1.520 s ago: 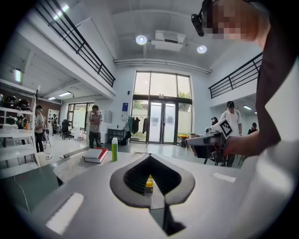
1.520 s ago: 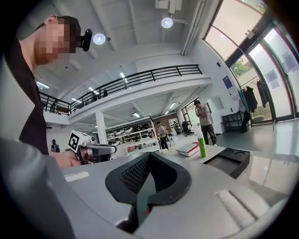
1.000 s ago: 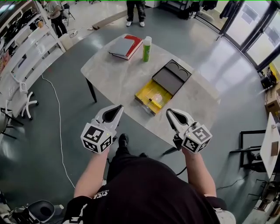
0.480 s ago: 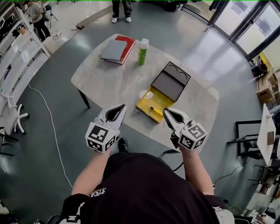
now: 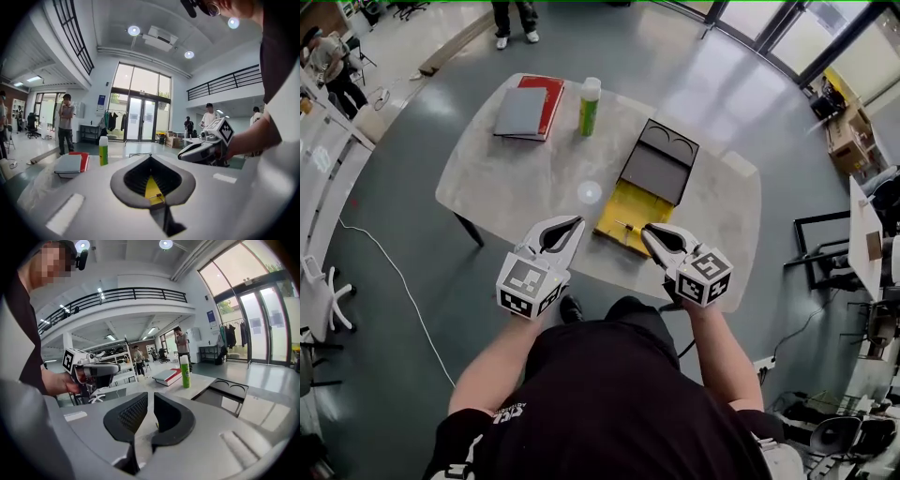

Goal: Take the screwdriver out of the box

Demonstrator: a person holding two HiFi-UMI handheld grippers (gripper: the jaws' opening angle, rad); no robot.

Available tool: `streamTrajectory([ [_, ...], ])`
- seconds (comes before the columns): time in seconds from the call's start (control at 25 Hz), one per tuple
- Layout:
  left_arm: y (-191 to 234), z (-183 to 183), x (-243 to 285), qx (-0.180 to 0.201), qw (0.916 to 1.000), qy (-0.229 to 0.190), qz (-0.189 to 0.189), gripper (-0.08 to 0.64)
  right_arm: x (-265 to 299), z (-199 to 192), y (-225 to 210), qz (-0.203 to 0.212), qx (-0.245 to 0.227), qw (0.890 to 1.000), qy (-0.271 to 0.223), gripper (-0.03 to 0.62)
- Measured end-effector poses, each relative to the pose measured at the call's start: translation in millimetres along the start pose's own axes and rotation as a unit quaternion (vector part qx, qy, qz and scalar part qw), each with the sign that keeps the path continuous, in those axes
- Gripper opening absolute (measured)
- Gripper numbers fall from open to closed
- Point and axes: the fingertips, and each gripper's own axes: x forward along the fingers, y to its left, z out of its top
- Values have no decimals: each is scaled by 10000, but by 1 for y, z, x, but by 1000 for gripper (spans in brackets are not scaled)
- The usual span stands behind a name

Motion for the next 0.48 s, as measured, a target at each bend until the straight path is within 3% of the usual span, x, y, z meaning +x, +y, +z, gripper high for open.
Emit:
streamTrajectory([
  [0.2, 2, -9, 10, -47, 9997, 60, -223, 2, 11, -26, -9, -184, -71, 9988, 459, 64],
  [0.48, 11, -22, 30, -84, 9995, 152, -265, 2, 27, -72, -35, -149, -676, 9868, 1463, 84],
])
